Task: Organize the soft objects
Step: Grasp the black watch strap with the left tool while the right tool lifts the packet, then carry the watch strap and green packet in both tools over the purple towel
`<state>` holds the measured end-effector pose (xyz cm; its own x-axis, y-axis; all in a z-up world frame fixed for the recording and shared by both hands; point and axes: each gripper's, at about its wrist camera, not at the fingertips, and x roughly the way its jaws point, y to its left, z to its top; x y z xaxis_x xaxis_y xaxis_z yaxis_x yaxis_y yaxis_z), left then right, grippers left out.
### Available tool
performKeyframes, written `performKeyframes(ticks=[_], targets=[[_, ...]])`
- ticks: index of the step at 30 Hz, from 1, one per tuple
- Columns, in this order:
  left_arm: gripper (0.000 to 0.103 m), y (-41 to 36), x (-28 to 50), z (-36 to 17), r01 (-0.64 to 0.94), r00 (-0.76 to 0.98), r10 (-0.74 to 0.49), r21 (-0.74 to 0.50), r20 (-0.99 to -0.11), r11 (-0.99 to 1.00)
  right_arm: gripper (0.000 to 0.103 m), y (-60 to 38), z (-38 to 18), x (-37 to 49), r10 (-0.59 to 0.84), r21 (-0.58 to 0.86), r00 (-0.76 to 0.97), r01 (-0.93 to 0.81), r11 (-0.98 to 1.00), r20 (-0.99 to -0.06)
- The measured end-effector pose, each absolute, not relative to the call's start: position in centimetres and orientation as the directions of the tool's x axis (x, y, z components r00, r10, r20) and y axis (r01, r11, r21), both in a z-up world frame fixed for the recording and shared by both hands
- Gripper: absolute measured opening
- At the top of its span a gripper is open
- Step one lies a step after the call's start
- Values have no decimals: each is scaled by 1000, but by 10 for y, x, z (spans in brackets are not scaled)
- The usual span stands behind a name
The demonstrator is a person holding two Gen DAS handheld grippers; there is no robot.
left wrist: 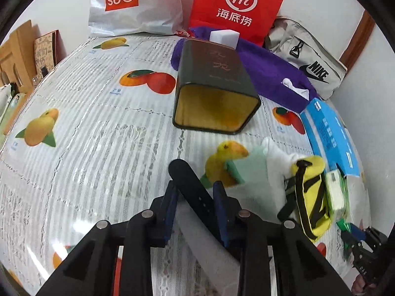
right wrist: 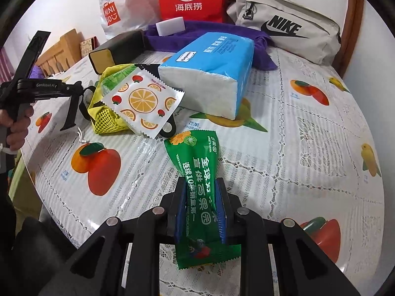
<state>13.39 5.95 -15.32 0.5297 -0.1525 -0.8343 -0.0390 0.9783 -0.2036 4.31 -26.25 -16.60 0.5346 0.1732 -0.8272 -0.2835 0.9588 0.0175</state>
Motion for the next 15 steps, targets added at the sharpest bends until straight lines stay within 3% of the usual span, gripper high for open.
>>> performKeyframes(ticks=[2,4,15], targets=[[10,59,137,-153,-20,527,-187,-232,-829,973,23,-263,-166,43,174,21,537,-279,960,-825],[6,61,137,-152,-16,532,-225,-275,-816,961,23,-263,-166,43,175,25,537,-275,961,-825],[4,68,124,-123,22,590,-291,-346,-753,938,22,-263,-153,44,178,50,549,-241,969,-816]])
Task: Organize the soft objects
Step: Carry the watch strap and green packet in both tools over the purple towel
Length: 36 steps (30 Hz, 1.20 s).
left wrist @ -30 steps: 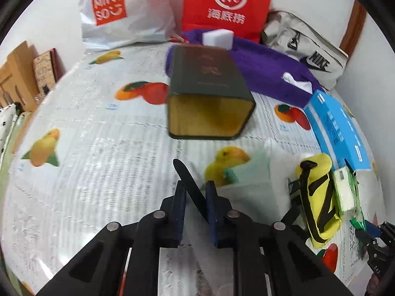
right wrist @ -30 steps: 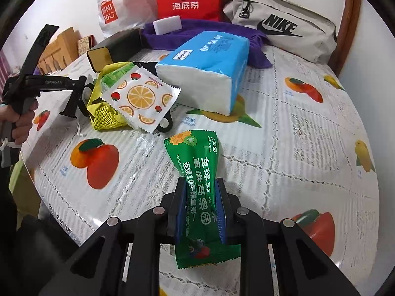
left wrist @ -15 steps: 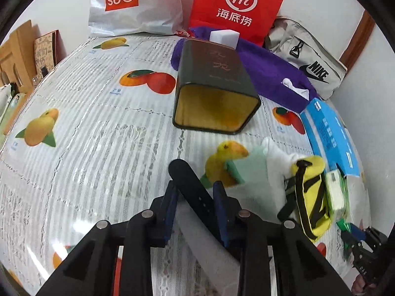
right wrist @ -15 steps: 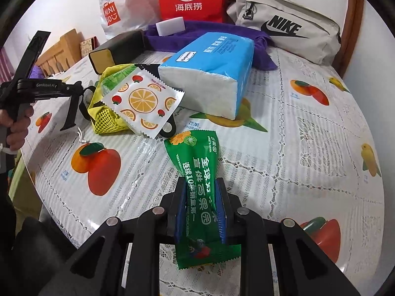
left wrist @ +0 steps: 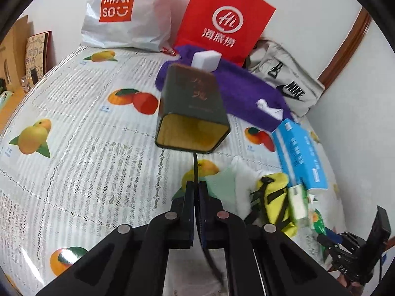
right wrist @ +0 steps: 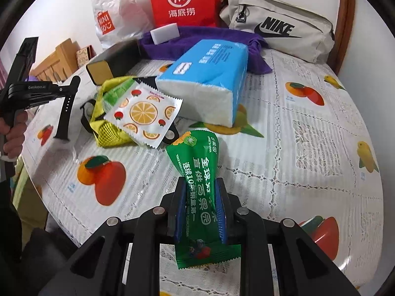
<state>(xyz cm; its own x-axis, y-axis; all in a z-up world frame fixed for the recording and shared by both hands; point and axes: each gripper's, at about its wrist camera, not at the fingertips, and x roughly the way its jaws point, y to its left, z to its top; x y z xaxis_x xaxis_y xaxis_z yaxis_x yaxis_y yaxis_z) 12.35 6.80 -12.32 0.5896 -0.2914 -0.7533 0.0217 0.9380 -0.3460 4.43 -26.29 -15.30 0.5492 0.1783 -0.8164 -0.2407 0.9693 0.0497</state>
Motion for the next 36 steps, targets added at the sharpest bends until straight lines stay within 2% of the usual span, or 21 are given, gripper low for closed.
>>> performKeyframes(ticks=[11,23,36], targets=[[4,73,118,-107,39,605,-319,-373,-730,927,22,-265,-135,47,128,41,594,-158,987,-794],[4,69,118,-96,65,612,-337,-379,-715,923,22,-261,-120,36,128,36,606,-163,986,-785],[4,69,135,-80,57,614,-340,-390,-712,919,22,-253,-94,61,148,38,631,-184,982,-761]])
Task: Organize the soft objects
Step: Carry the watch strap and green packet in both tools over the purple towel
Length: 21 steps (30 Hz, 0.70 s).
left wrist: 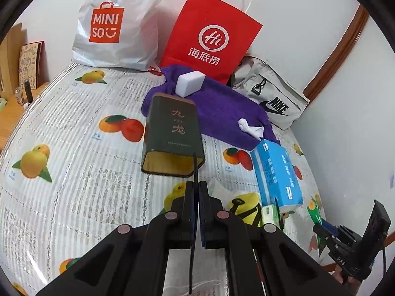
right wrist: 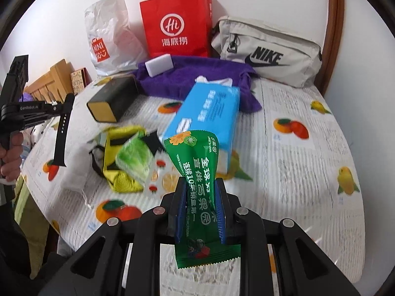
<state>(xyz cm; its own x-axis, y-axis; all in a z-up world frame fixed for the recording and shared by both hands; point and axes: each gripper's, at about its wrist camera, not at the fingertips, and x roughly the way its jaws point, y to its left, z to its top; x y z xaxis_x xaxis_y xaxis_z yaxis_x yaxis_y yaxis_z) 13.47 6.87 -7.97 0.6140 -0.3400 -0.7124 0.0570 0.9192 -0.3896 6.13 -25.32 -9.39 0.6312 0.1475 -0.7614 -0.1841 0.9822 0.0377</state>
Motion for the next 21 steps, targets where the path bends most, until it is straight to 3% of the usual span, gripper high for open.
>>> performKeyframes(ticks=[21], targets=[[4,54,224,-23,101,643,-304,-316,-703,943,22,-238,-45,180,161,29,709,-195,980,-687]])
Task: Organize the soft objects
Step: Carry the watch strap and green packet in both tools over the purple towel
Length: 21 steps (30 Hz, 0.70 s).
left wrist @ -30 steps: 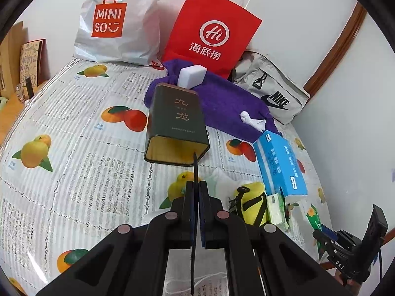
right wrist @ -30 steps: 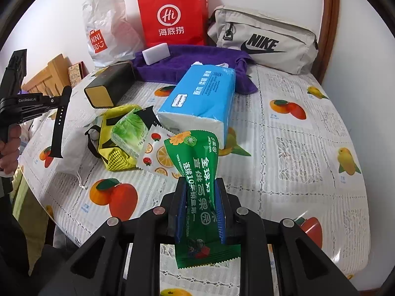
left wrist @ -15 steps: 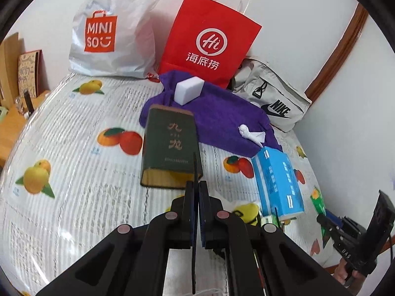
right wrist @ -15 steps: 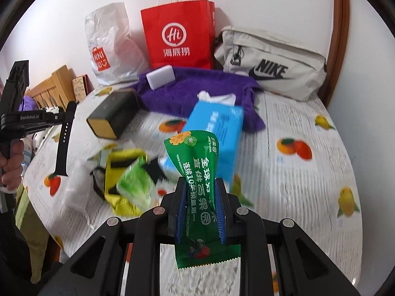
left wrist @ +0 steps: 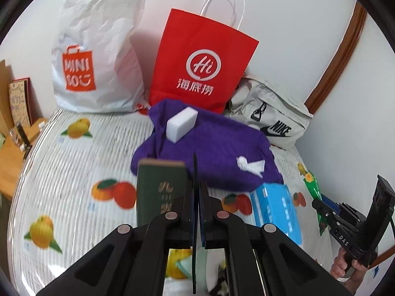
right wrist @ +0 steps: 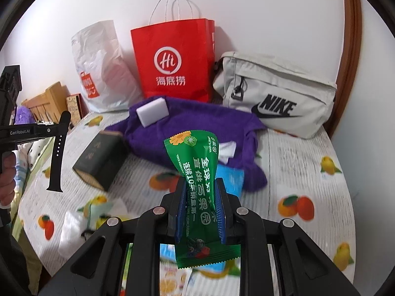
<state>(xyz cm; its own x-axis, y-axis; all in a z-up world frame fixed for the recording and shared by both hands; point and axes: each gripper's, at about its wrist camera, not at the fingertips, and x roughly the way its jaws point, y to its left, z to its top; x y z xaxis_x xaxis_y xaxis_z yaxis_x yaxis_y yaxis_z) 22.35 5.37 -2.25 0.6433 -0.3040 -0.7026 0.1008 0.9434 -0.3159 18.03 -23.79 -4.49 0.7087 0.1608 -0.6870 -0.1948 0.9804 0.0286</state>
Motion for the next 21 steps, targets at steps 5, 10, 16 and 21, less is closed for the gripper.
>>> performKeyframes(ticks=[5,10,16,21], targets=[[4,50,255,-17,114,644,-307,-309,-700,944,22,-238,-41,210,155,35,713,-180,983,-684],[4,51,283,-17,115,651,-315,-320,-691,940,22,-239,-41,239,129,15,719,-163,987,-683],[4,48,317,-22,114,646,-325,-334,-690,936,22,-241,-48,272,93,-17,722,-144,989,-686],[4,37,341,-23,126,641,-322,-318,-697,940,22,-244,-58,297,104,-6,710,-151,988,-696]])
